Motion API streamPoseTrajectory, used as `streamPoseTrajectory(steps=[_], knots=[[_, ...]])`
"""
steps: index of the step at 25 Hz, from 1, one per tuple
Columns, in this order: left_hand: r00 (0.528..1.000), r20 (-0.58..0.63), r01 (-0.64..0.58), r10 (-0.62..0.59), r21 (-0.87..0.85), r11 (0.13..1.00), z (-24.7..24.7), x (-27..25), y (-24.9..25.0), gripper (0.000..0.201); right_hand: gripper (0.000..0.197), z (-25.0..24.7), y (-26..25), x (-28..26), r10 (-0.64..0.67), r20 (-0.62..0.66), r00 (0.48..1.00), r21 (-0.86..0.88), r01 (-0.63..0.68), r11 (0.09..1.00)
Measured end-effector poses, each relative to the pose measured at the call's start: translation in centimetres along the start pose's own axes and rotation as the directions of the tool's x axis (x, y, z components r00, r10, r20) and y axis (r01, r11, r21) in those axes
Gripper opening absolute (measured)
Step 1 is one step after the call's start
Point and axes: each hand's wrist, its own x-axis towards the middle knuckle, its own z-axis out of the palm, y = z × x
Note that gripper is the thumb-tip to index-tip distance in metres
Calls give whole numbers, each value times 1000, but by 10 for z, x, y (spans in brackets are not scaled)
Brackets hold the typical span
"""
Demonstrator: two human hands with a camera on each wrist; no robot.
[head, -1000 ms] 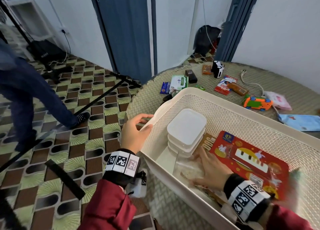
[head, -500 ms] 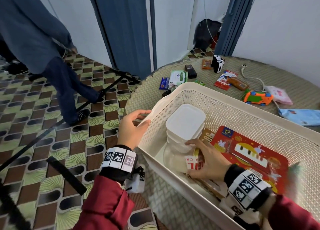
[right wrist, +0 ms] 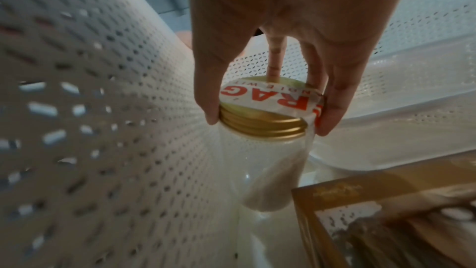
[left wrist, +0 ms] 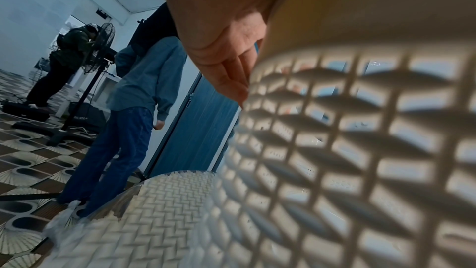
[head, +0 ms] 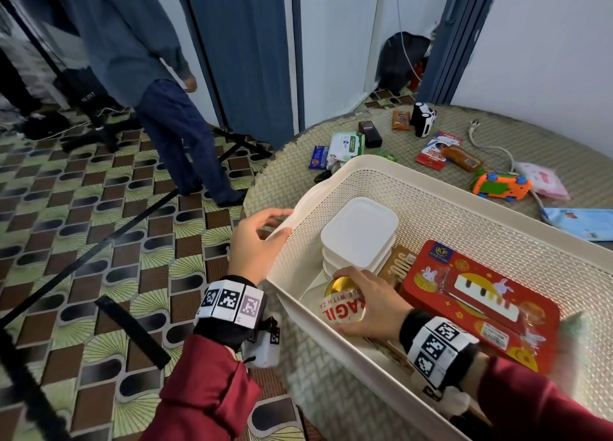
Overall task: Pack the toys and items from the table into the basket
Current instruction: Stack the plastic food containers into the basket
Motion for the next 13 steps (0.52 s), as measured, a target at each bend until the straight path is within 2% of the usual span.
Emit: streamPoseTrajectory(steps=[4, 7, 11, 13], knots=[[1000, -2, 1, -1, -6, 1000, 0, -1, 2, 27, 77, 19, -1, 11, 61, 4, 998, -27, -61, 998], [1000, 1, 8, -8, -12, 1000, 0, 0, 1, 27, 74, 27, 2, 20, 52, 46, 998, 62, -54, 997], [1000, 1, -3, 3, -24, 1000, 0, 0, 1, 28, 75, 28, 3, 23, 38, 55, 998, 293, -52, 955], [1000, 0, -4, 4, -28, 1000, 0, 0, 0, 29, 73, 31, 5, 24, 44, 54, 998, 297, -58, 953]])
